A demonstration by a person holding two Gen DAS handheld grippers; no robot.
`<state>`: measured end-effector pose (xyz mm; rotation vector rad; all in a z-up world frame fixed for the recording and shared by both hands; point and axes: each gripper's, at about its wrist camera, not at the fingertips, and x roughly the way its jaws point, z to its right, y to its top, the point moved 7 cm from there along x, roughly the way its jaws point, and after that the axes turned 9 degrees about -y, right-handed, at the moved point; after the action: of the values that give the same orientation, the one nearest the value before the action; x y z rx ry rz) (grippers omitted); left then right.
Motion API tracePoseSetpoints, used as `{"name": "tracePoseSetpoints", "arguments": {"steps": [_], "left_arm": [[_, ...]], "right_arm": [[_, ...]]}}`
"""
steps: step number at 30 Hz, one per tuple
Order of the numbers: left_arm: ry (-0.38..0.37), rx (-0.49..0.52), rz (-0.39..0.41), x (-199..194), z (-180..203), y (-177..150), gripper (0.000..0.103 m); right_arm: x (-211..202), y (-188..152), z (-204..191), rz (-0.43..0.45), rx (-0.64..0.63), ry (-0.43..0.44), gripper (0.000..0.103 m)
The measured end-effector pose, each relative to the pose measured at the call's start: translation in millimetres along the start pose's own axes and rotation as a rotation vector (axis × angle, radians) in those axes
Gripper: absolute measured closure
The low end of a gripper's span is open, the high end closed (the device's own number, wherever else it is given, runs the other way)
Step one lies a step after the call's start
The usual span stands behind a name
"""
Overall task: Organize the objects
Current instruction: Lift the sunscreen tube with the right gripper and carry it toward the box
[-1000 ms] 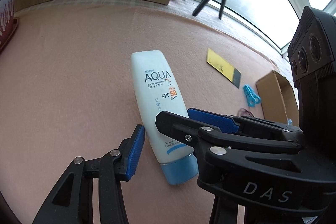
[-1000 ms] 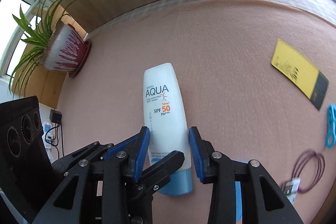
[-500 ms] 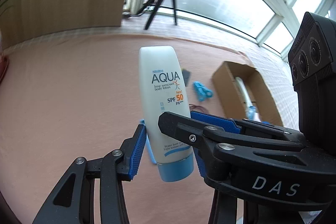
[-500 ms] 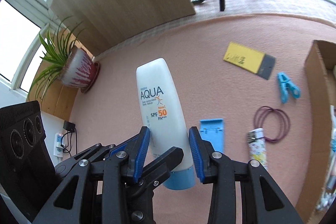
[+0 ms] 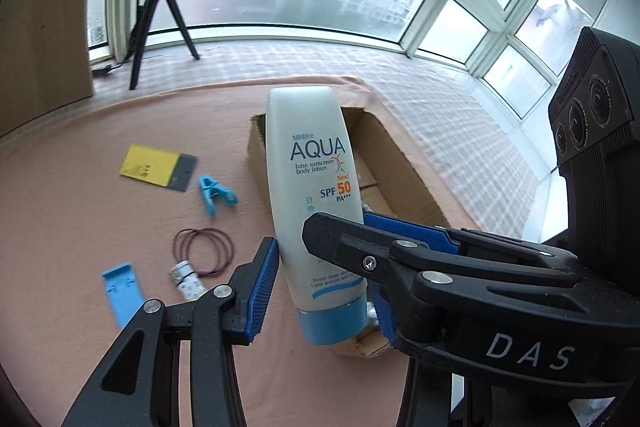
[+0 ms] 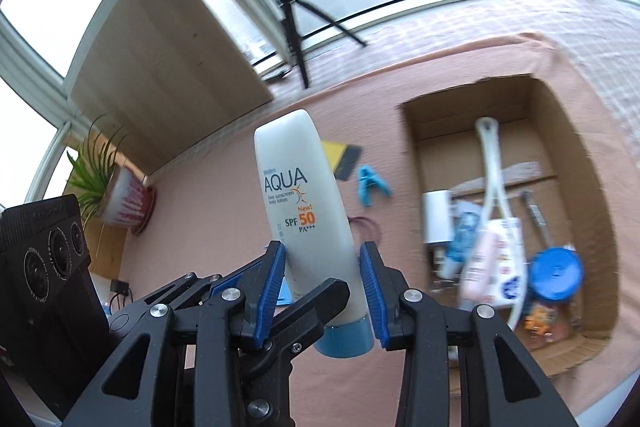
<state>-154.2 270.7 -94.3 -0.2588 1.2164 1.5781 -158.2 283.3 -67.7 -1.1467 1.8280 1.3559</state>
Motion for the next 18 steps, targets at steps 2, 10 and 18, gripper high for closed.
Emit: {"name": "tracePoseSetpoints", "arguments": {"steps": [2,10,18], "left_arm": [[-0.019,0.02,-0.009,12.0,18.9,2.1,0.056],[-0.061,0.064,-0.054,58.6,69.7,7.3,0.056],[-0.066,0.073,-0.083,85.2,79.3,8.5,0.056]], "right_arm": [[-7.4,2.4,17.5,0.013,0.018,-0.02,0.067],[-24.5,10.4,84.6,0.039,0.09,-0.069,0.067],[-21.6,11.6,118.8,0.026,0.127,-0.084,0.067]]}}
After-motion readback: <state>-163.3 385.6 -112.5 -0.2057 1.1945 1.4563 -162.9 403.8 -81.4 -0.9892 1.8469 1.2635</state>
